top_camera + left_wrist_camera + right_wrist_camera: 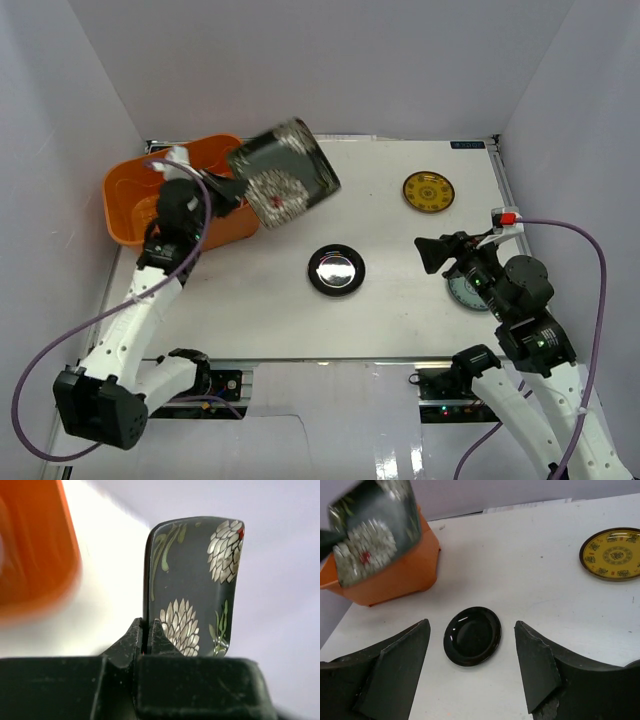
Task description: Place the plates into the plastic bin on the countertop
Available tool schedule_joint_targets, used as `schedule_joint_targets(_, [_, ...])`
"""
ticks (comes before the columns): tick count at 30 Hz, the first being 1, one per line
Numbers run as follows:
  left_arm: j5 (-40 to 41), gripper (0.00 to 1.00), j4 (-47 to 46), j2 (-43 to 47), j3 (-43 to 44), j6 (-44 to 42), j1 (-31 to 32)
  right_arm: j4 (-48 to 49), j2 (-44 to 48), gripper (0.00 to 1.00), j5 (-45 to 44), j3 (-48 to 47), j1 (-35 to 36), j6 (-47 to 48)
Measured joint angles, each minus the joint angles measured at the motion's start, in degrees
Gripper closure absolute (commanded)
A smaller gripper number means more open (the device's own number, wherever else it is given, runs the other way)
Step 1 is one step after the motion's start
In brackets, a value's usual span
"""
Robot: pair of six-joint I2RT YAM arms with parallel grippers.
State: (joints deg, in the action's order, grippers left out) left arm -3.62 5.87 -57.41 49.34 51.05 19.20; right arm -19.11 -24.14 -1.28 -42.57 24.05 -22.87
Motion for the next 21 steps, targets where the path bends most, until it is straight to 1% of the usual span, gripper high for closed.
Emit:
schedule_joint_targets(2, [-1.77, 1.0, 0.83, -3.02, 7.89, -1.44, -9.66, -0.07, -0.15, 0.26, 0.74, 0.74, 0.0, 0.02])
schedule_joint_targets(4, [-5.44, 1.0, 0.59, -6.01, 13.11, -1.77, -18.08, -0.09, -0.35, 0.25, 1.84, 1.7, 0.0, 0.04])
schedule_joint_targets(7, [-10.95, 1.0, 0.66, -11.26, 17.46, -1.97, -28.02, -0.15, -0.79, 0.26, 3.06, 3.65, 0.0, 0.04])
schedule_joint_targets(9, [-12.55, 1.0, 1.16, -15.32, 18.43, -1.92, -32.83, -0.28, -0.98, 0.25, 3.3, 4.85, 0.0, 0.22])
schedule_joint_targets(11, [-13.7, 1.0, 2.54, -19.54, 18.43, -1.81, -36.17, -0.46, -1.2, 0.25, 3.45, 5.62, 0.0, 0.48])
schedule_joint_targets(14, [-14.84, 1.0, 6.88, -25.05, 18.27, -2.64, -38.66, -0.39, -1.46, 0.25, 3.48, 6.19, 0.0, 0.87])
schedule_joint_targets(17, [-14.47, 1.0, 11.61, -27.76, 17.64, -4.31, -39.34, 0.22, -1.49, 0.25, 3.61, 7.41, 0.0, 1.03])
schedule_joint_targets(21, [-14.8, 1.0, 13.79, -28.63, 18.97, -6.1, -39.87, 1.18, -2.25, 0.25, 4.04, 9.94, 0.0, 1.07])
